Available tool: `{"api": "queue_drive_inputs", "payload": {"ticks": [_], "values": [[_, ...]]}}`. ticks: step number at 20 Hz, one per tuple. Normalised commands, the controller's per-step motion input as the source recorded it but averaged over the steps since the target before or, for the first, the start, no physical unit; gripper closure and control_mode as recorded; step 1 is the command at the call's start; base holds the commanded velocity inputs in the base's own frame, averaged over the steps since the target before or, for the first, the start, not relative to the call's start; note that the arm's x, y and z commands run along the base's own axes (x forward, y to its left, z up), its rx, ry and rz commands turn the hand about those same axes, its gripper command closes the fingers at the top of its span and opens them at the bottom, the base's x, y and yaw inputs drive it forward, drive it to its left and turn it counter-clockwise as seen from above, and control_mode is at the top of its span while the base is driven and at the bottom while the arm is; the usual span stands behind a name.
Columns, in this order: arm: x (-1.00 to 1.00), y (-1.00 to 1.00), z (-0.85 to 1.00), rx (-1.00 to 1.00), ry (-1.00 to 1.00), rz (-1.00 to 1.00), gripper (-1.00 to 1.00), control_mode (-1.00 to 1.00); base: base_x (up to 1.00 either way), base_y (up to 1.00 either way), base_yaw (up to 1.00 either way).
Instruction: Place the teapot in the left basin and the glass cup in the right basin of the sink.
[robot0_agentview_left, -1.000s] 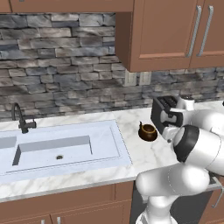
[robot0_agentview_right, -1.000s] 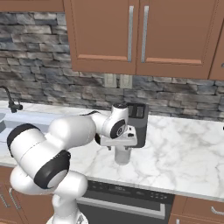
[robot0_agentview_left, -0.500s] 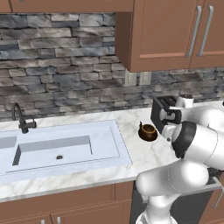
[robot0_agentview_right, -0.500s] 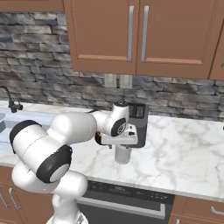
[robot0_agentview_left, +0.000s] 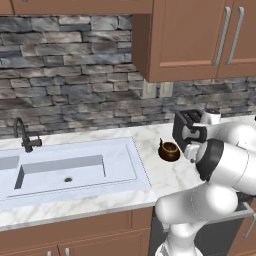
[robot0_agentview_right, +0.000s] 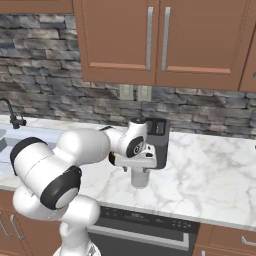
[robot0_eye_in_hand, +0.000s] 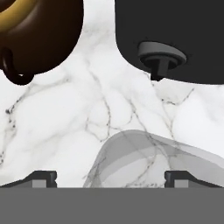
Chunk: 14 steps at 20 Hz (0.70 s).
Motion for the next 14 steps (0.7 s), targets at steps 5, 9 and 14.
{"api": "queue_drive_inputs", "payload": {"ticks": [5, 9, 14], "values": [[-0.16, 0.12, -0.34, 0.00, 0.00, -0.08, -1.00, -1.00, 0.00, 0.00, 0.00], [0.00, 0.13, -0.26, 0.00, 0.00, -0.05, 1.00, -1.00, 0.00, 0.00, 0.00], [0.00, 0.12, -0.27, 0.00, 0.00, -0.06, 1.00, -1.00, 0.00, 0.00, 0.00]]}}
